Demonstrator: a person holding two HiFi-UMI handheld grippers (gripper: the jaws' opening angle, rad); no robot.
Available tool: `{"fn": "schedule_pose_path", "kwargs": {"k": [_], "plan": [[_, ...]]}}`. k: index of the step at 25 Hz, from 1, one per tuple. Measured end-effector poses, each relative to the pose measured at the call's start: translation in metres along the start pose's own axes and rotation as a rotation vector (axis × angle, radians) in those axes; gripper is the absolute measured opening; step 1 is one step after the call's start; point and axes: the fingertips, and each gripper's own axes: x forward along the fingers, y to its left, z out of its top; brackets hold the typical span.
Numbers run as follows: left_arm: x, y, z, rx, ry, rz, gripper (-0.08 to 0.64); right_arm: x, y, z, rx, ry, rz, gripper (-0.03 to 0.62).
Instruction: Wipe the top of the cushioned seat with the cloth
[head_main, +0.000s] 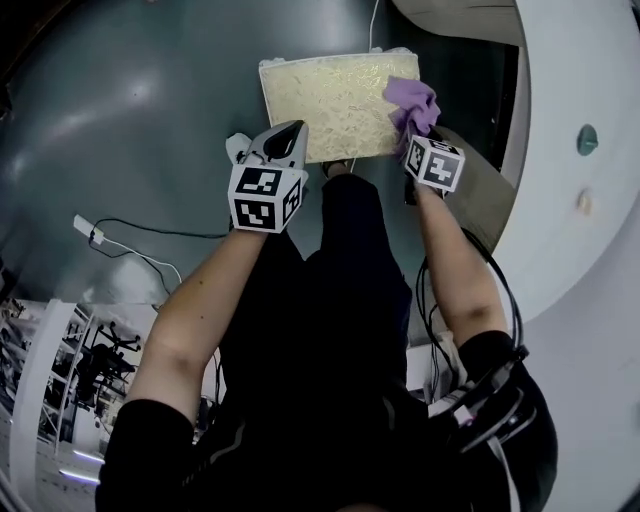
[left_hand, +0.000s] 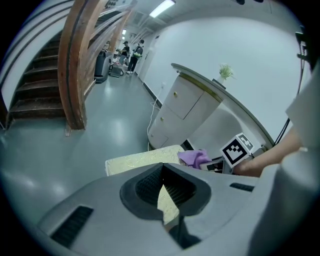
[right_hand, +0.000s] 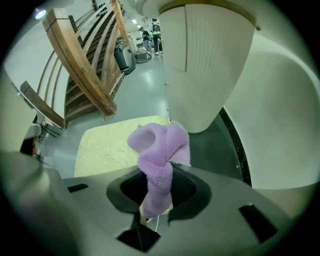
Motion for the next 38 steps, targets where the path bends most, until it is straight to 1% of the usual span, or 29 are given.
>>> {"fn": "schedule_pose_path", "kwargs": {"k": [2,4,6,10,14,17,20,22,25,29,33,36,38], "plan": [[0.008,0.000,-0.002,-0.020,0.003,0.014,0.003,0.010,-0.008,-0.003,0.006,0.020,-0.004,0.100],[0.013,0.001,-0.003,-0.043,-0.001,0.022,0.003,0.018,-0.007,-0.003,-0.009,0.039,0.002,0.098],[0.016,0.003,-0.004,-0.042,-0.004,0.029,0.003,0.023,0.000,-0.003,-0.023,0.048,0.014,0.097],[0.012,0.016,-0.015,-0.049,-0.004,0.061,0.003,0.029,0.020,-0.011,-0.011,0.047,0.055,0.097],[-0.004,0.032,-0.019,-0.073,-0.011,0.076,0.003,0.024,0.055,-0.016,-0.026,0.065,0.080,0.095],[-0.019,0.047,-0.027,-0.087,-0.009,0.087,0.003,0.026,0.088,-0.021,-0.038,0.087,0.124,0.095],[-0.030,0.060,-0.034,-0.098,-0.011,0.093,0.003,0.028,0.106,-0.024,-0.057,0.092,0.114,0.095],[-0.036,0.067,-0.036,-0.104,-0.019,0.092,0.003,0.031,0.113,-0.025,-0.052,0.088,0.106,0.095],[-0.046,0.079,-0.040,-0.103,-0.025,0.090,0.003,0.040,0.130,-0.034,-0.036,0.087,0.135,0.095],[-0.060,0.096,-0.047,-0.125,-0.024,0.094,0.003,0.033,0.168,-0.031,-0.080,0.110,0.137,0.095],[-0.075,0.113,-0.047,-0.124,-0.030,0.090,0.003,0.034,0.198,-0.032,-0.074,0.108,0.129,0.095],[-0.083,0.125,-0.046,-0.132,-0.034,0.096,0.003,0.042,0.220,-0.038,-0.093,0.107,0.162,0.095],[-0.086,0.131,-0.046,-0.136,-0.040,0.095,0.003,0.045,0.228,-0.041,-0.109,0.113,0.154,0.095]]}}
